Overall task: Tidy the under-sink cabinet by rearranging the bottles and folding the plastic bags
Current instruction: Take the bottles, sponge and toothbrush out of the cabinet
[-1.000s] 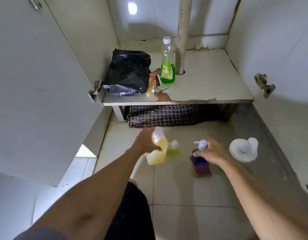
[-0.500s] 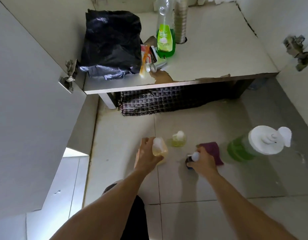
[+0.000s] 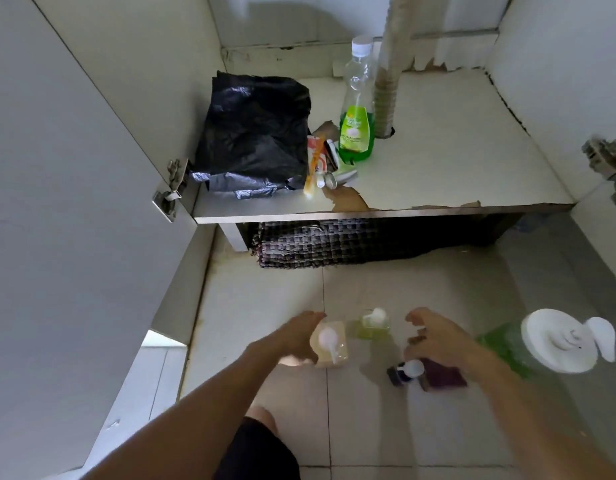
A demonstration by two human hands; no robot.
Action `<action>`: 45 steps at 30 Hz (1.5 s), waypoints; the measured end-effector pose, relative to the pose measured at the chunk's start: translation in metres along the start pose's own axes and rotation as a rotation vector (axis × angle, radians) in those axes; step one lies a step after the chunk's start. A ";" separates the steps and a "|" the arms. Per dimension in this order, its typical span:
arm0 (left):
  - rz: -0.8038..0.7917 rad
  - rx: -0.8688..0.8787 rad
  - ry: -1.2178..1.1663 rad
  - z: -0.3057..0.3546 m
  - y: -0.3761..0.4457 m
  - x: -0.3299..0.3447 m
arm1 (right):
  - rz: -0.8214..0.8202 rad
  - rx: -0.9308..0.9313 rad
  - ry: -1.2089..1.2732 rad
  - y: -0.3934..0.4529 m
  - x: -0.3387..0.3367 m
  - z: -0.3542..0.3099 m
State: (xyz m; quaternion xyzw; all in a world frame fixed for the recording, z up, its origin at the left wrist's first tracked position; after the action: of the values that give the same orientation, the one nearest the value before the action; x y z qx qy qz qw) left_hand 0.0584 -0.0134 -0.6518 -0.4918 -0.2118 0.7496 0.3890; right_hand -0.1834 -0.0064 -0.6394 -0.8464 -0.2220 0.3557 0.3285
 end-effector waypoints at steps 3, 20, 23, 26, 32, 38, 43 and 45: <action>0.142 0.054 -0.023 0.014 -0.005 -0.078 | 0.133 -0.143 0.058 -0.004 -0.067 -0.064; 0.693 -0.142 -0.146 0.062 0.074 -0.303 | 0.557 -0.588 0.252 0.131 -0.194 -0.255; 0.727 -0.104 -0.182 0.066 0.081 -0.310 | 0.646 -0.593 0.260 0.140 -0.201 -0.260; 0.761 -0.112 -0.213 0.067 0.085 -0.310 | 0.736 -0.541 0.212 0.144 -0.206 -0.261; 0.645 -0.093 -0.086 0.099 0.104 -0.285 | 0.849 -0.509 0.143 0.126 -0.221 -0.240; 0.581 -0.152 -0.053 0.107 0.109 -0.271 | 0.825 -0.365 0.233 0.090 -0.225 -0.199; 0.579 -0.124 -0.171 0.125 0.086 -0.265 | 0.837 -0.337 0.318 0.044 -0.214 -0.162; 0.553 -0.084 -0.244 0.137 0.073 -0.255 | 0.846 -0.320 0.346 0.022 -0.205 -0.143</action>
State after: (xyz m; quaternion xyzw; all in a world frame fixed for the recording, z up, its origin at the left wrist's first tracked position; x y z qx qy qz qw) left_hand -0.0383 -0.2509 -0.4987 -0.4527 -0.1458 0.8712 0.1215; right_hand -0.2062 -0.2038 -0.4856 -0.9490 0.1477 0.2736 0.0525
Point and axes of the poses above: each hand's wrist, its own y-axis towards the middle knuckle, its own x-axis out of the palm, z = x × y, the point moved 6 cm from there along y, towards the middle knuckle, and after that the axes turned 7 degrees about -z, right-handed, at the moved point
